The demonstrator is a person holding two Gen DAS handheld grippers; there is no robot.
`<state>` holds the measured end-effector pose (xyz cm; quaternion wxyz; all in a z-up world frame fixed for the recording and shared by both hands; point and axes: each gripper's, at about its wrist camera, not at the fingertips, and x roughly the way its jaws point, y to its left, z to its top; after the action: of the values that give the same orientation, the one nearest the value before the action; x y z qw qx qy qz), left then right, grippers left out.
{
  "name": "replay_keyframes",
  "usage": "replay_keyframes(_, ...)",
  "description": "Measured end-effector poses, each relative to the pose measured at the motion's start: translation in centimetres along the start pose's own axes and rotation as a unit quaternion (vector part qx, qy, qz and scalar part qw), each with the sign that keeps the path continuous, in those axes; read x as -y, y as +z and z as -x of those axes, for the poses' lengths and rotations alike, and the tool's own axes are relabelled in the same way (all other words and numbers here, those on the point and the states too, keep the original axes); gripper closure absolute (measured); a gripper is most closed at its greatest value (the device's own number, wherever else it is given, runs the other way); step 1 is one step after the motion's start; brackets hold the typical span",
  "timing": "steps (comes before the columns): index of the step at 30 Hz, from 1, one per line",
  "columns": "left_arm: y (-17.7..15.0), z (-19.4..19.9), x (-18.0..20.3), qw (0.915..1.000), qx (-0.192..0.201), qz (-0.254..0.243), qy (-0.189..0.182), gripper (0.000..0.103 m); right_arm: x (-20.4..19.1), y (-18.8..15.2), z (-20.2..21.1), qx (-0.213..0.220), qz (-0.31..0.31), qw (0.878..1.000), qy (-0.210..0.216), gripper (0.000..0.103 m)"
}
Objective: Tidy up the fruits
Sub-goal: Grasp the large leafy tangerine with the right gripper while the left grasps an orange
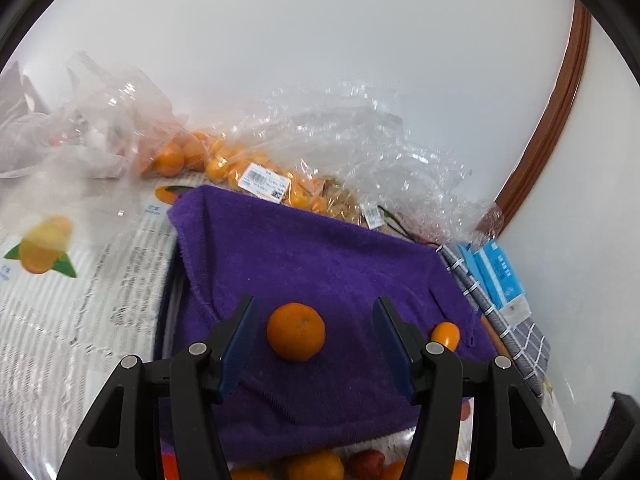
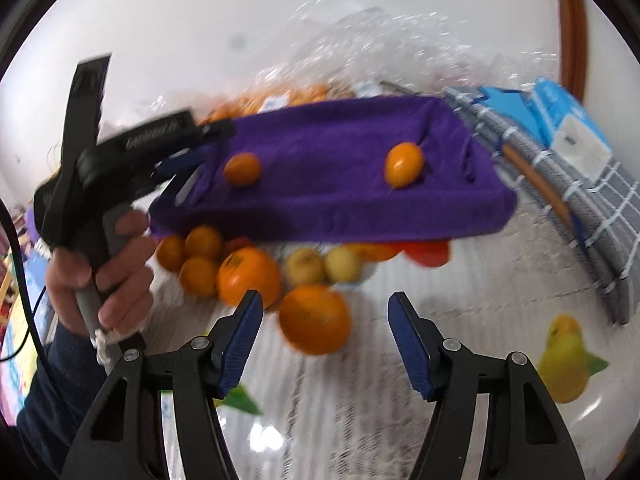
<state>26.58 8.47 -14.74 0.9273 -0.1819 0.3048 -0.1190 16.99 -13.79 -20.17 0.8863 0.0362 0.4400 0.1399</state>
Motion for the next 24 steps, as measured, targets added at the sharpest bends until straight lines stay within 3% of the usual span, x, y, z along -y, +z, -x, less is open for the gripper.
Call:
replay_keyframes(3,-0.6,2.3,-0.6,1.0000,0.008,-0.001,0.005,0.046,-0.4,-0.2,-1.2,-0.018,0.010,1.000,-0.021,0.041)
replay_keyframes(5,-1.5,4.2,-1.7,0.9998,0.011,0.003,0.014,0.045,-0.5,-0.4,-1.9,-0.032,0.012,0.999,-0.026,0.050)
replay_keyframes(10,-3.5,6.3,-4.2,0.9993,-0.013,0.030,0.016,0.044,-0.9,-1.4,-1.4,-0.013,0.026,0.999,-0.031,0.060)
replay_keyframes(12,-4.3,6.6,-4.3,0.9993,-0.020,0.025,0.019,0.044,-0.7,-1.6,-1.0,-0.011,0.022,0.999,-0.039,0.060)
replay_keyframes(19,-6.3,4.7,-1.2,0.9938,-0.070,-0.066,0.056,0.044,1.5,-2.6,1.0,0.013,-0.005,0.999,-0.044,0.060)
replay_keyframes(24,-6.4,4.3,-1.6,0.9929,-0.084,-0.057,0.062,0.046,2.7,-2.3,0.7,0.011,-0.042,0.999,-0.027,0.060)
